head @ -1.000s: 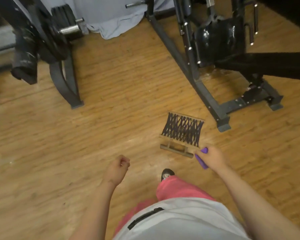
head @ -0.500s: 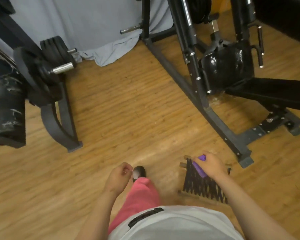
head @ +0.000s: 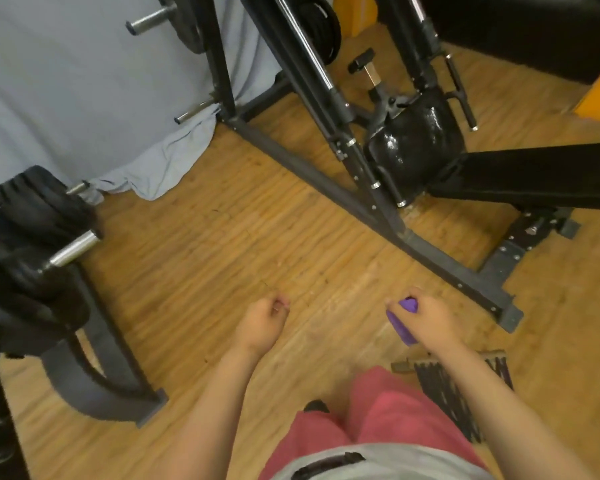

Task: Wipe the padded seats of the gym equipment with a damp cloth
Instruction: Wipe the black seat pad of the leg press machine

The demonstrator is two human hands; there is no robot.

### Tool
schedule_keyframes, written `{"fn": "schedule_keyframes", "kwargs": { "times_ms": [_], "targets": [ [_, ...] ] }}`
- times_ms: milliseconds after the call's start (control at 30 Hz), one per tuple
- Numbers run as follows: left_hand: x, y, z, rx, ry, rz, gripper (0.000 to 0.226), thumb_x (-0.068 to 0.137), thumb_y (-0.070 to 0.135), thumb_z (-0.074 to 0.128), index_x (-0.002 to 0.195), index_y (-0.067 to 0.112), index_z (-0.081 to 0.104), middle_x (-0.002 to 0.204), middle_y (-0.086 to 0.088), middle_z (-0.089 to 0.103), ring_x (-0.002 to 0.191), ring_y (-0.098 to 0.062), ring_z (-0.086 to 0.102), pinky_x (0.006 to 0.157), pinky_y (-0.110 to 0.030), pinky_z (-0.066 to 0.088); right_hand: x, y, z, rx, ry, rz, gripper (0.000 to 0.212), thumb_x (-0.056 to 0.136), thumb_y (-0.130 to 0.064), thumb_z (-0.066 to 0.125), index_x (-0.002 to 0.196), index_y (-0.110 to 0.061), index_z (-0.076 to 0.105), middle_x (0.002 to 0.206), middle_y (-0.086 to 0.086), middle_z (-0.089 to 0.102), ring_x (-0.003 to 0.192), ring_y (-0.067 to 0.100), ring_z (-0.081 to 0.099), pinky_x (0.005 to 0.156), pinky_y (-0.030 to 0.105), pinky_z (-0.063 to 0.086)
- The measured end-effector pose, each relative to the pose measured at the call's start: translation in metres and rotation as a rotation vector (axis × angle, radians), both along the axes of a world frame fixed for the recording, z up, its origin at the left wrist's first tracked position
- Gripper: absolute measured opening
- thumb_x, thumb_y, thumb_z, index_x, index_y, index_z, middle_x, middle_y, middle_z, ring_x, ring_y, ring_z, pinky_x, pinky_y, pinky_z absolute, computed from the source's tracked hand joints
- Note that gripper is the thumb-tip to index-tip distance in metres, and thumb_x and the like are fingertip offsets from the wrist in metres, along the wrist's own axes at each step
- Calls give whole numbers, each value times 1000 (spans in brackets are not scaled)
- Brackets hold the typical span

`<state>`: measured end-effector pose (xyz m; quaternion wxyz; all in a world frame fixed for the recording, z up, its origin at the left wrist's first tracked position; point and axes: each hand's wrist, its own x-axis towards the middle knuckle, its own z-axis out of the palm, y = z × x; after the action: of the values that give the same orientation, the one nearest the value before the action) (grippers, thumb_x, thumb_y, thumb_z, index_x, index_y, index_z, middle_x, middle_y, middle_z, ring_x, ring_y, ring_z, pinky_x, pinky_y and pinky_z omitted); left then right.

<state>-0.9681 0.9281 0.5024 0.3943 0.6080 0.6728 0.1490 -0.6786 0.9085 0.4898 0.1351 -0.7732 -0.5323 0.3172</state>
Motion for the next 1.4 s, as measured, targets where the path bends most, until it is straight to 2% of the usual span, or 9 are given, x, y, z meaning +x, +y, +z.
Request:
{"fn": "schedule_keyframes", "kwargs": {
  "times_ms": [167, 367, 533, 700, 833, 967, 1133, 1233, 1400],
  "targets": [
    [32, 33, -2, 8, -100, -82, 16, 91, 4, 52, 92, 17, 60, 88, -9, 67, 80, -25, 63, 78, -36, 47, 7, 25, 1, -27, -5, -13, 36, 87, -53, 58, 71, -21, 52, 65, -5, 61, 63, 13, 58, 53, 30, 42],
    [74, 77, -5, -14, -134, -13, 22, 92, 10, 51, 87, 31, 57, 89, 2, 66, 80, -16, 60, 77, -32, 47, 43, 90, 15, -54, -38, 38, 36, 88, -52, 56, 77, -17, 55, 67, -3, 63, 64, 13, 60, 58, 30, 48],
    [121, 110, -5, -8, -139, 50, 18, 93, 11, 52, 90, 26, 59, 89, 6, 67, 80, -8, 59, 76, -26, 46, 85, 142, 23, -73, -46, 95, 34, 90, -49, 56, 83, -16, 58, 73, -3, 64, 67, 10, 58, 57, 25, 44],
    [145, 150, -11, -38, -133, 68, 20, 91, 11, 53, 88, 30, 61, 85, 8, 68, 80, -11, 62, 79, -32, 50, 98, 194, 22, -96, 2, 113, 29, 90, -48, 57, 77, -22, 54, 68, -7, 60, 63, 5, 55, 52, 21, 40],
    [151, 206, -18, -91, -152, 57, 26, 90, 7, 51, 85, 32, 59, 88, 3, 67, 84, -15, 62, 81, -36, 51, 92, 243, 11, -114, 8, 96, 31, 88, -53, 56, 79, -23, 55, 69, -8, 61, 65, 6, 57, 53, 22, 42],
    [156, 281, -23, -119, -189, -25, 18, 89, 11, 50, 89, 26, 60, 86, 5, 67, 81, -15, 61, 77, -36, 50, 81, 306, 9, -128, 2, 65, 31, 90, -51, 55, 81, -21, 55, 70, -6, 62, 65, 6, 57, 50, 20, 38],
    [144, 369, -26, -70, -213, -57, 18, 79, 22, 46, 86, 29, 60, 81, 6, 66, 77, -12, 60, 74, -33, 49, 60, 399, 12, -68, -21, 8, 30, 87, -56, 54, 85, -26, 54, 74, -6, 63, 71, 13, 62, 67, 33, 55],
    [137, 412, -29, -60, -176, -87, 18, 79, 27, 44, 87, 32, 59, 82, 6, 66, 79, -11, 61, 75, -31, 49, 58, 443, 14, -38, -16, -13, 33, 86, -59, 52, 86, -27, 52, 73, -6, 63, 72, 14, 63, 72, 37, 56],
    [151, 463, -33, -41, -130, -189, 22, 89, 12, 51, 89, 33, 59, 85, 9, 66, 80, -7, 60, 74, -24, 47, 75, 475, 11, 1, -20, -49, 34, 88, -61, 49, 87, -27, 51, 73, -6, 63, 72, 14, 63, 72, 36, 56]
  ]
}}
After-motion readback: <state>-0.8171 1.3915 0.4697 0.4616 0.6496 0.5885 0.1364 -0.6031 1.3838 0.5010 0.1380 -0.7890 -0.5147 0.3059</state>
